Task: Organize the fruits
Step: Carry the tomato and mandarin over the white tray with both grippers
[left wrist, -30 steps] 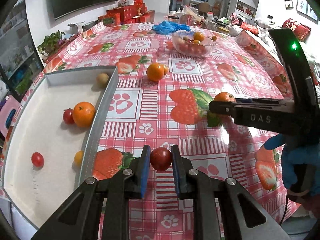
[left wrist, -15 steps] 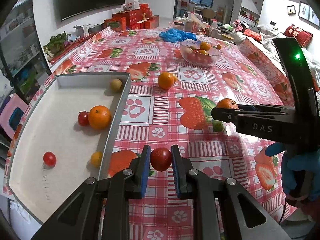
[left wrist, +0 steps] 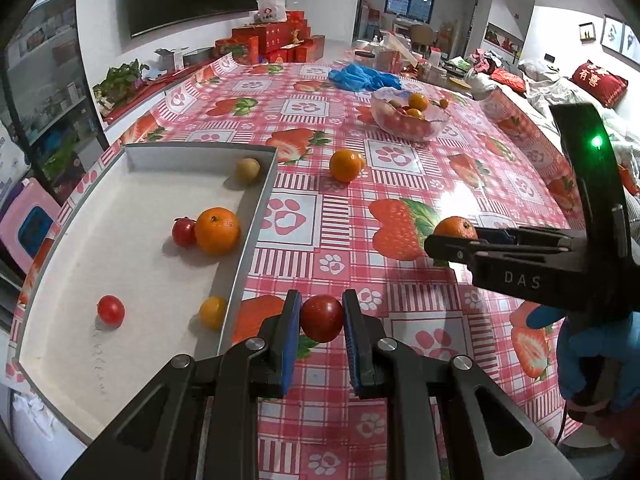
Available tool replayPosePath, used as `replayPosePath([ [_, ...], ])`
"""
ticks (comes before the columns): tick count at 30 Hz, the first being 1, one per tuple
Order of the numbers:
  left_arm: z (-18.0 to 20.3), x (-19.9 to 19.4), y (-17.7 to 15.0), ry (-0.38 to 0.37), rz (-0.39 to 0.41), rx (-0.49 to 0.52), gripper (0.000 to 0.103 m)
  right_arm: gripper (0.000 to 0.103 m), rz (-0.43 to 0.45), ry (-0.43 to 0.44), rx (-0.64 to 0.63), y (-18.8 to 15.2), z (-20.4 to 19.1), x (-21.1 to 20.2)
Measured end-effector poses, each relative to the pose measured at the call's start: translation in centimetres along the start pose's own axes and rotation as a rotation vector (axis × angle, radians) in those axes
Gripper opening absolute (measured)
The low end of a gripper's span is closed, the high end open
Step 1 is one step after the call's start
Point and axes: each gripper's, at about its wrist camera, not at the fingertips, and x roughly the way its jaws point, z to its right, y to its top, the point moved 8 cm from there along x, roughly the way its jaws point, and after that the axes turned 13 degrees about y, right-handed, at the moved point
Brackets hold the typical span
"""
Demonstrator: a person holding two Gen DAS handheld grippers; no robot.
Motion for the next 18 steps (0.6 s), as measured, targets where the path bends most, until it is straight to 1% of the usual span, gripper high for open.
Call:
replayPosePath([
  [10,-0.6,-0.3,0.3,-0.002,0.011,-0.01,0.022,0.043,-0.006,-0.003,0.004,-0.3,0.0,-0.1],
  [18,-2.4,-0.4,0.5,0.008,0.024,-0.045,0.022,0.043,-0.014,0.004,-0.031,0.5,-2.0,0.3],
])
